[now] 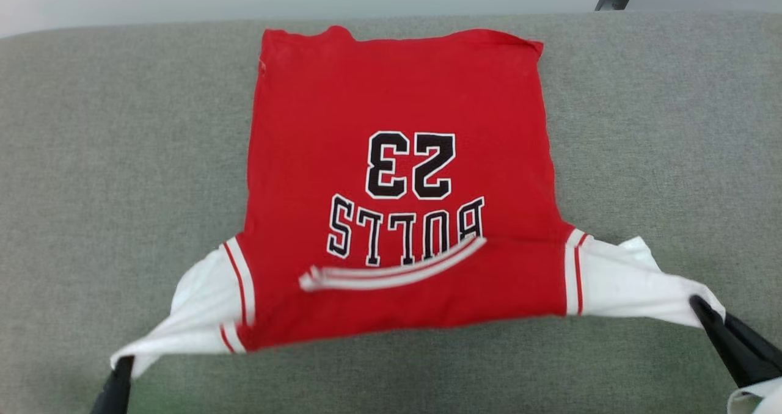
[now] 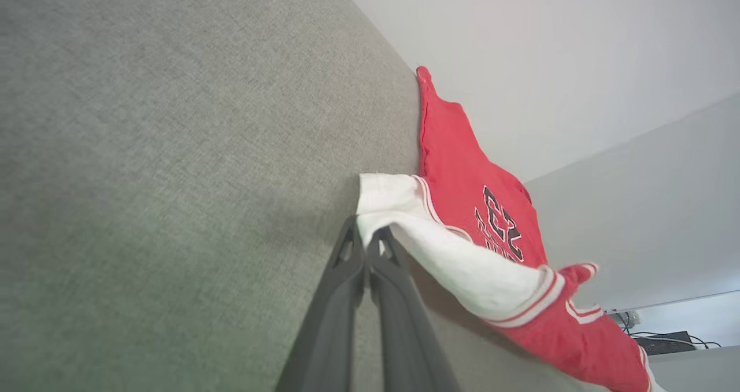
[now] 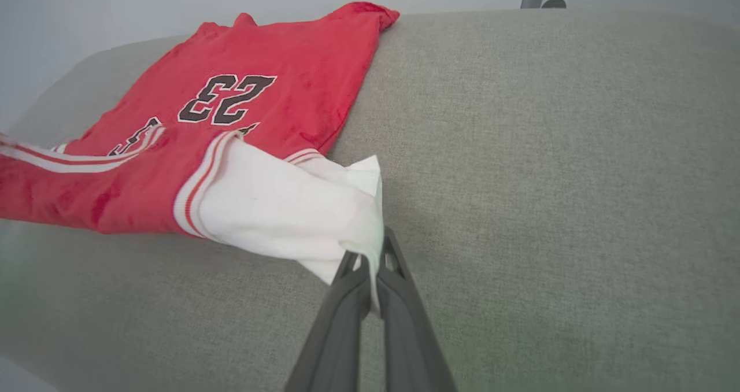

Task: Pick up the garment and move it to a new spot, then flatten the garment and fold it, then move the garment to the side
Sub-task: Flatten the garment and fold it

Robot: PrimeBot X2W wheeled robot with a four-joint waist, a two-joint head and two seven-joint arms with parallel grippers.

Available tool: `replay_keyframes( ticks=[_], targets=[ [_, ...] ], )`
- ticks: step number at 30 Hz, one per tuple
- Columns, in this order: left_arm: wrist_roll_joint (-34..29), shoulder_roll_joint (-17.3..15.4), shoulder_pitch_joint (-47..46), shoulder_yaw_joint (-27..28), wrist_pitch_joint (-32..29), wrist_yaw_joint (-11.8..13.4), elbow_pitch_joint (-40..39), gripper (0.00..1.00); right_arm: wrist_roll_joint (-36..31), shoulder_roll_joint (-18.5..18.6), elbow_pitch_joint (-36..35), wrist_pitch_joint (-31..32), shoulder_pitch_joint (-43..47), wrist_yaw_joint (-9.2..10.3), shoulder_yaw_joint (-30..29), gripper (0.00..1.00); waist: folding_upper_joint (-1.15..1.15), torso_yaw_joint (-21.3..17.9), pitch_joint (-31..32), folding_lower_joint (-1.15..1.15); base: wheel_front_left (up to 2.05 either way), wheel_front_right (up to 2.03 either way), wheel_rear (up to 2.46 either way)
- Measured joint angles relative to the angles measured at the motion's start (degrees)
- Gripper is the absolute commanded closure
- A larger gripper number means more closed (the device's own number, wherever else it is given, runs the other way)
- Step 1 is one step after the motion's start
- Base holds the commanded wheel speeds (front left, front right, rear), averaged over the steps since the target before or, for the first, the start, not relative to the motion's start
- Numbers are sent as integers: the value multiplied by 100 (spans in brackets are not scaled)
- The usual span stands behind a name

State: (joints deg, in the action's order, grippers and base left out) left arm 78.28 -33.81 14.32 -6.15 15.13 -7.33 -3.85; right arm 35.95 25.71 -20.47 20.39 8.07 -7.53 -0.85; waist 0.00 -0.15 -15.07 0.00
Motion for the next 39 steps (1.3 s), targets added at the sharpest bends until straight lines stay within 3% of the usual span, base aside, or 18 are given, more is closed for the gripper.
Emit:
replay_keyframes(
  ticks=[5,12,18,34,35,36,37,39],
  targets=[
    [-100,8,190,-120,-60,83,-92,100,-145,36,-26,242,226,0,-135,100,0,0,-9,0,0,0,0],
    [-643,37,-169,-600,-266,428,450,100,-442,445,555,332,93,0,491,100,0,-26,-9,0,0,0,0],
    [-1071,65,-549,-942,-405,639,913,100,-386,468,1078,230,-128,0,768,100,0,18,-23,0,0,0,0],
    [-1516,121,-1106,-1359,-555,706,1545,100,-400,471,2159,-152,-683,0,1438,100,0,11,-190,0,0,0,0],
    [-1529,122,-1111,-1367,-553,706,1557,100,-410,491,2181,-158,-718,0,1486,80,0,8,-186,0,0,0,0],
    [-1538,122,-1115,-1376,-552,705,1566,100,-435,525,2193,-186,-747,0,1540,36,0,5,-180,0,0,0,0],
    [-1546,123,-1116,-1386,-552,705,1571,100,-442,533,2194,-271,-759,0,1563,0,0,-2,-165,0,0,0,0],
    [-1555,124,-1116,-1393,-547,705,1569,100,-465,527,2193,-283,-763,0,1522,0,0,-5,-156,0,0,0,0]
  ],
)
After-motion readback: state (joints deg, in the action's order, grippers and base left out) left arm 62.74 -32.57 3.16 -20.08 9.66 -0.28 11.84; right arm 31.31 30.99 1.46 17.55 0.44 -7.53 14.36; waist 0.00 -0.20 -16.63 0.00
